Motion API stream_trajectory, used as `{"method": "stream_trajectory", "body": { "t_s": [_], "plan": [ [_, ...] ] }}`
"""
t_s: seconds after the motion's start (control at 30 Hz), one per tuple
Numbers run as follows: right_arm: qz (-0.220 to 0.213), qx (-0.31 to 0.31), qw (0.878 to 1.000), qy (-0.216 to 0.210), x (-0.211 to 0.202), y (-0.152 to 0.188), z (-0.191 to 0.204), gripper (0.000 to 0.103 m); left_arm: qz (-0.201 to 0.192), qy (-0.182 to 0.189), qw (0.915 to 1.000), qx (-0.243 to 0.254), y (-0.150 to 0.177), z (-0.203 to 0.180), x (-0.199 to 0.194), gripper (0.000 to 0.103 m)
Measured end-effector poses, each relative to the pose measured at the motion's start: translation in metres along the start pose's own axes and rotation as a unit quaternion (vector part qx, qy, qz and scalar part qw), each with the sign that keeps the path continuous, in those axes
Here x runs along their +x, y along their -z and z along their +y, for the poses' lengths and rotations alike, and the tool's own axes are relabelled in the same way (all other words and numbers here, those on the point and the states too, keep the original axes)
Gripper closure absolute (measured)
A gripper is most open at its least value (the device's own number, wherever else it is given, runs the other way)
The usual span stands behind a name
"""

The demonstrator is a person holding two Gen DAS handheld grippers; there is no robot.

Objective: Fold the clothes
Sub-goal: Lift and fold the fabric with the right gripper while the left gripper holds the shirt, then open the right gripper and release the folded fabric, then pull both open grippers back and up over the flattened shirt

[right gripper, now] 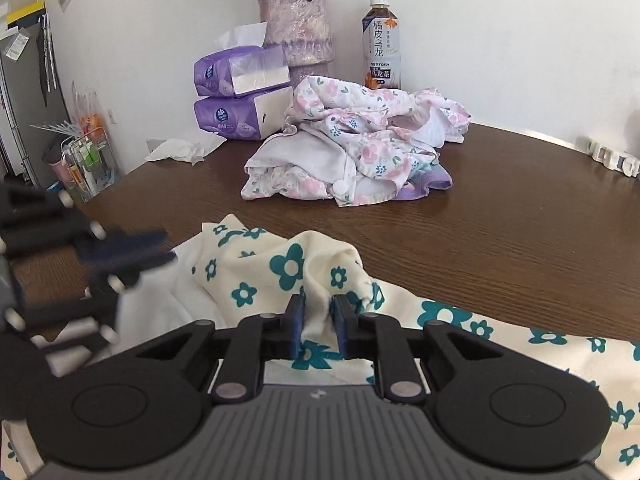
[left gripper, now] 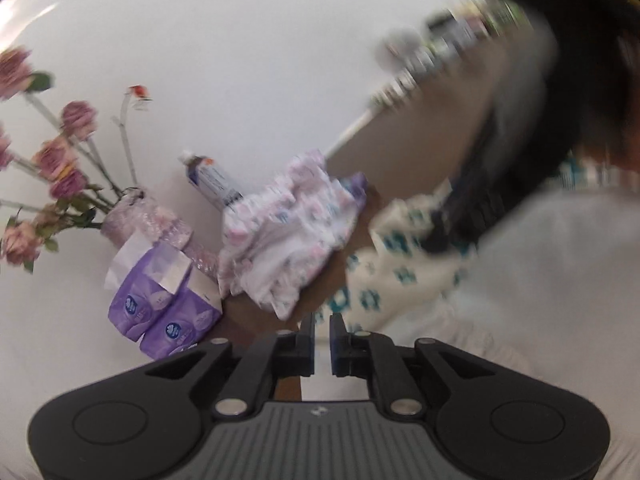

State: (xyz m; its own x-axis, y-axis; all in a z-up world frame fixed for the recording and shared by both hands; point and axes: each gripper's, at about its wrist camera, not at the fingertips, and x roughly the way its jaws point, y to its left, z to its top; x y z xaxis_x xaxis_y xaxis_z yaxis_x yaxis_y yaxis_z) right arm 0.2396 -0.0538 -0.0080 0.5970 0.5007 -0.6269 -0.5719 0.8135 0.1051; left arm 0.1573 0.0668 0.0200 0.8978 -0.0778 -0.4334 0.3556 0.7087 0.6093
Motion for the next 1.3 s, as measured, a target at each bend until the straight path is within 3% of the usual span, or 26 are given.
{"method": "stream_trajectory", "body": {
  "t_s": [0.07, 0.17, 0.23, 0.33, 0.47, 0.57, 0.63, 0.77, 0.93, 1.0, 1.1, 1.2, 1.3],
  "plan": [
    [0.001, -0.003, 1.0, 0.0, 0.001, 0.0, 0.001, 0.087, -0.026, 0.031, 0.9977, -0.055, -0.011, 0.016, -0.003, 0.083],
    [-0.003, -0.009, 1.0, 0.0, 0.001, 0.002, 0.003, 0.087, -0.023, 0.081, 0.9928, -0.085, -0.025, 0.018, 0.019, 0.083],
    [-0.006, -0.013, 1.0, 0.0, 0.001, 0.003, 0.003, 0.087, 0.007, 0.091, 0.9921, -0.087, -0.024, 0.012, 0.042, 0.084],
    [-0.006, -0.009, 1.0, -0.007, 0.0, 0.003, 0.0, 0.087, 0.037, 0.092, 0.9903, -0.098, -0.014, 0.008, 0.064, 0.094],
    [0.004, 0.024, 0.999, -0.027, -0.005, -0.003, -0.009, 0.082, 0.05, 0.09, 0.987, -0.123, -0.006, 0.016, 0.061, 0.089],
    [0.002, 0.016, 0.999, -0.044, -0.036, 0.01, -0.004, 0.071, 0.03, 0.1, 0.9825, -0.154, -0.001, 0.029, 0.029, 0.079],
    [0.001, 0.01, 0.998, -0.055, -0.057, 0.019, 0.0, 0.062, 0.012, 0.114, 0.9792, -0.167, 0.003, 0.036, -0.002, 0.062],
    [-0.001, -0.002, 0.997, -0.076, -0.098, 0.038, 0.007, 0.062, 0.006, 0.153, 0.9719, -0.178, 0.02, 0.037, -0.069, 0.061],
    [-0.005, -0.017, 0.994, -0.104, -0.15, 0.061, 0.016, 0.062, 0.034, 0.245, 0.9452, -0.213, 0.054, 0.023, -0.131, 0.061],
    [0.007, -0.026, 0.994, -0.107, -0.156, 0.079, 0.023, 0.062, 0.052, 0.256, 0.941, -0.215, 0.065, 0.012, -0.144, 0.061],
    [0.014, -0.022, 0.995, -0.098, -0.16, 0.098, 0.028, 0.062, 0.071, 0.251, 0.942, -0.211, 0.074, -0.001, -0.149, 0.061],
    [0.012, -0.01, 0.997, -0.082, -0.167, 0.114, 0.029, 0.062, 0.081, 0.244, 0.9442, -0.206, 0.081, -0.011, -0.148, 0.063],
    [0.004, 0.011, 0.999, -0.051, -0.177, 0.126, 0.02, 0.062, 0.068, 0.236, 0.9502, -0.191, 0.081, -0.021, -0.152, 0.099]
  ]
}}
